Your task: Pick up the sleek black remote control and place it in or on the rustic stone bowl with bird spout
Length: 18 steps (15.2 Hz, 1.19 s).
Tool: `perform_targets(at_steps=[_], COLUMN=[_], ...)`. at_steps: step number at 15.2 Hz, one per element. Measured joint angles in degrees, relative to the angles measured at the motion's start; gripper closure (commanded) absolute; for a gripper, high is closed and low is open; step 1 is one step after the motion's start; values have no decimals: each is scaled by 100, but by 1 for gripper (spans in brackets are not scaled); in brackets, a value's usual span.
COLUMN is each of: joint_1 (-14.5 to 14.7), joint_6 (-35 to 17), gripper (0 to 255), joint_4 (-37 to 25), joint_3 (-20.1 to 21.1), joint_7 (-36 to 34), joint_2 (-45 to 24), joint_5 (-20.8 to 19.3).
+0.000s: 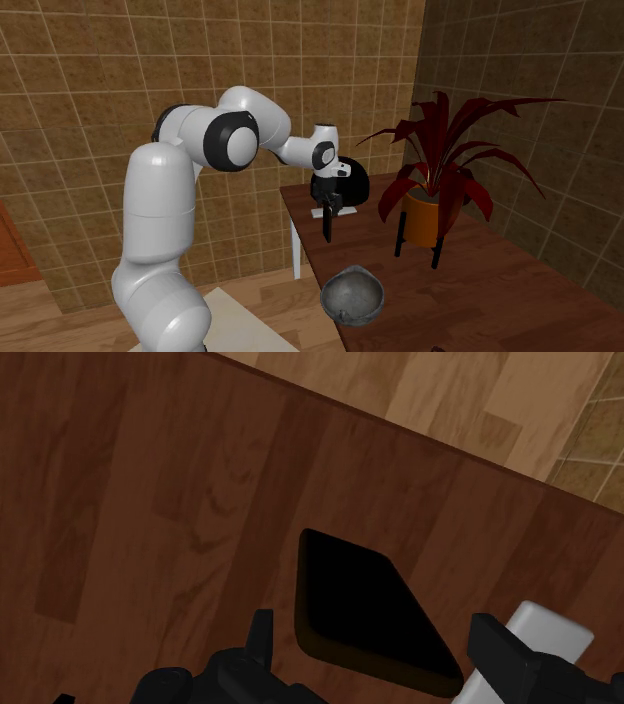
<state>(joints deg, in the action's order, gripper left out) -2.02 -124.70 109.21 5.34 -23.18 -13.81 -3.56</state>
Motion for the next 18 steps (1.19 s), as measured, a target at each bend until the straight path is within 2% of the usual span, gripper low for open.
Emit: perform_targets(at_steps=[1, 2, 12, 18], joint_1=[0, 0, 0, -4], joint_6=[-1, -1, -4, 329], gripper=[0, 255, 255, 255], joint_4=[0, 0, 0, -166], joint_3=[0, 0, 1, 8], joint_7=[0, 0, 1, 25], joint_2=[-1, -1, 2, 165], joint_5=[0, 0, 0, 29])
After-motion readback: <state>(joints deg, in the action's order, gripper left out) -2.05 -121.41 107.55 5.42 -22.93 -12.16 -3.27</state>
